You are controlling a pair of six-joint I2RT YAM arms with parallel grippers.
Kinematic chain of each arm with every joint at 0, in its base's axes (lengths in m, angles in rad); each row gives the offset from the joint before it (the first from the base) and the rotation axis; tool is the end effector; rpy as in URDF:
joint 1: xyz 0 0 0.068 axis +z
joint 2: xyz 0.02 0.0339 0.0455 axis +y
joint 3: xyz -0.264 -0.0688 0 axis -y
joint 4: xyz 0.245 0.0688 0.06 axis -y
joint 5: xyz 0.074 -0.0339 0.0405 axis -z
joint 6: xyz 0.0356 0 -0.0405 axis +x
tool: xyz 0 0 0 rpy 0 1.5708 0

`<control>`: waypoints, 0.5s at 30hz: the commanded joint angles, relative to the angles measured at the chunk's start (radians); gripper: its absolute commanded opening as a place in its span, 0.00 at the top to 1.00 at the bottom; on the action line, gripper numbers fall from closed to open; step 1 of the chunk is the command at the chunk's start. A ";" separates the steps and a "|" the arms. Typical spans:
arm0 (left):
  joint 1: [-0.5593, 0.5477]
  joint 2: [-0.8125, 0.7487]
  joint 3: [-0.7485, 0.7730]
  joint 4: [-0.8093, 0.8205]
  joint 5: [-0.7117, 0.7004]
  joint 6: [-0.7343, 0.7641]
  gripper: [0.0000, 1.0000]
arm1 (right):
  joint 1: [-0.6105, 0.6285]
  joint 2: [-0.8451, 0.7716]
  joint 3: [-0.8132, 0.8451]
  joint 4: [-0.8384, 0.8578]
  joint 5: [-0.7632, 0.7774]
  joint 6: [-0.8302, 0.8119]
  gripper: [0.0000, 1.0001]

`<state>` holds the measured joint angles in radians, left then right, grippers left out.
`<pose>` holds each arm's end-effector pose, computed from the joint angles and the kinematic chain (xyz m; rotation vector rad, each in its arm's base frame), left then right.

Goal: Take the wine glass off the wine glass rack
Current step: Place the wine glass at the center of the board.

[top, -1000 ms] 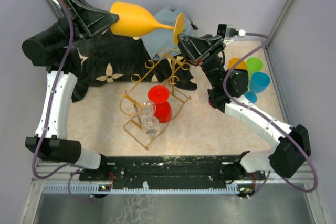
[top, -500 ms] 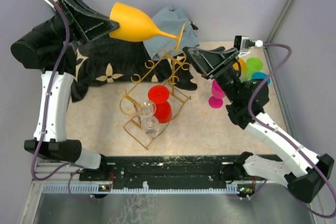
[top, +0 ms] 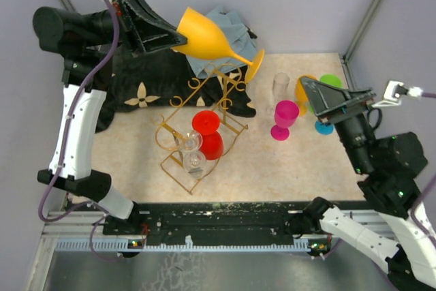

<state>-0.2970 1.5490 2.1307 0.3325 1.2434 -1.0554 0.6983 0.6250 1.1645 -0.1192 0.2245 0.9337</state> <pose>0.2179 -0.1019 0.6299 1.0116 1.0907 -1.5304 0.0698 0.0483 0.4897 0.3612 1.2113 1.3028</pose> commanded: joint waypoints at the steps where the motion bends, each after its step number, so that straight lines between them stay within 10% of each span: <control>1: -0.050 0.082 0.071 -0.221 0.034 0.201 1.00 | 0.006 -0.047 0.102 -0.342 0.204 -0.091 0.15; 15: -0.158 0.168 0.180 -0.754 -0.163 0.822 1.00 | 0.006 -0.071 0.133 -0.511 0.236 -0.096 0.13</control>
<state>-0.4206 1.7309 2.2532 -0.2554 1.1675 -0.4881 0.6983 0.5682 1.2903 -0.6178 0.4381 0.8551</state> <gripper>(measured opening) 0.024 0.867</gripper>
